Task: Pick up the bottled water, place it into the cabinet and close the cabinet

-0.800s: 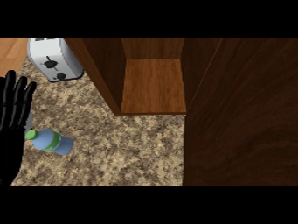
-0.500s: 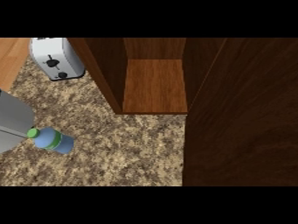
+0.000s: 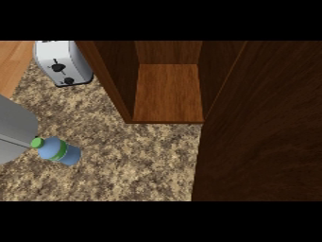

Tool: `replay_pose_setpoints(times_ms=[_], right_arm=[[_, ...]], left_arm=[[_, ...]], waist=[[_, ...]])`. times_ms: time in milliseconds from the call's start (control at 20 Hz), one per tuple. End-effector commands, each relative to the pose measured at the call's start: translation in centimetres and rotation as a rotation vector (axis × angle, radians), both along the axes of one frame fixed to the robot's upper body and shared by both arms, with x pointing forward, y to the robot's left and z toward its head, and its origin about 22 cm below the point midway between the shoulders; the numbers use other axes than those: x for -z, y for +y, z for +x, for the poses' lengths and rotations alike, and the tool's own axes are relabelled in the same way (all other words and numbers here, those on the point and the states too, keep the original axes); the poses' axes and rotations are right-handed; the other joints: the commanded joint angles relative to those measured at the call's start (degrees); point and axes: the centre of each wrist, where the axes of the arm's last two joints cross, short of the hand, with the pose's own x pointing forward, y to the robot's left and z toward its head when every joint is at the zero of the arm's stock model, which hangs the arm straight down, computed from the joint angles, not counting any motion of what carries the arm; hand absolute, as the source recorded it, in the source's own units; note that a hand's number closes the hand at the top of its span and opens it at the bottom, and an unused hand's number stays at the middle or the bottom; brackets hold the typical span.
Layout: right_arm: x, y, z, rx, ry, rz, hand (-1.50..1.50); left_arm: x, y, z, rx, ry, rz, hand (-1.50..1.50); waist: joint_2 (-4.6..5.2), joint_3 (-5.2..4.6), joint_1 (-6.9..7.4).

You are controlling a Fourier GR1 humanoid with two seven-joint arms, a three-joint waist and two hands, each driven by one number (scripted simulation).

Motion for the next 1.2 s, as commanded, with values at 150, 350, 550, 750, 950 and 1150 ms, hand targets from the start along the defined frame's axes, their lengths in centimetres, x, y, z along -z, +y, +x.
replay_pose_setpoints(times_ms=[150, 350, 550, 750, 950, 1150], right_arm=[[-1.9, 0.8, -4.3, -0.039, 0.011, 0.028, -1.50], [-2.4, 1.1, -4.6, -0.023, 0.035, 0.010, -1.50], [-2.6, 2.7, -3.1, -0.032, 0.021, 0.025, -1.50], [-2.7, 2.9, -3.6, -0.006, 0.018, 0.020, -1.50], [-3.3, 2.9, -4.5, -0.001, 0.019, 0.029, -1.50], [-3.4, 2.9, -4.7, -0.014, 0.008, 0.011, -1.50]], left_arm=[[-3.1, 0.6, -4.2, -0.027, 0.017, -0.011, -1.50], [-4.4, 0.1, -5.6, -0.022, 0.041, 0.000, -1.50], [-4.4, 0.3, -5.6, -0.002, 0.046, -0.023, -1.50], [-3.8, 0.5, -5.2, -0.022, 0.066, -0.028, -1.50], [-4.3, 1.1, -5.4, -0.045, 0.084, 0.000, -1.50], [-3.9, 2.6, -4.0, -0.045, 0.124, 0.023, -1.50]], waist=[[-0.07, 0.00, -0.26], [-0.15, 0.00, 0.02], [-0.11, -0.05, 0.62], [-0.13, -0.05, 0.13], [-0.21, -0.07, 0.05], [-0.08, -0.05, -0.26]])
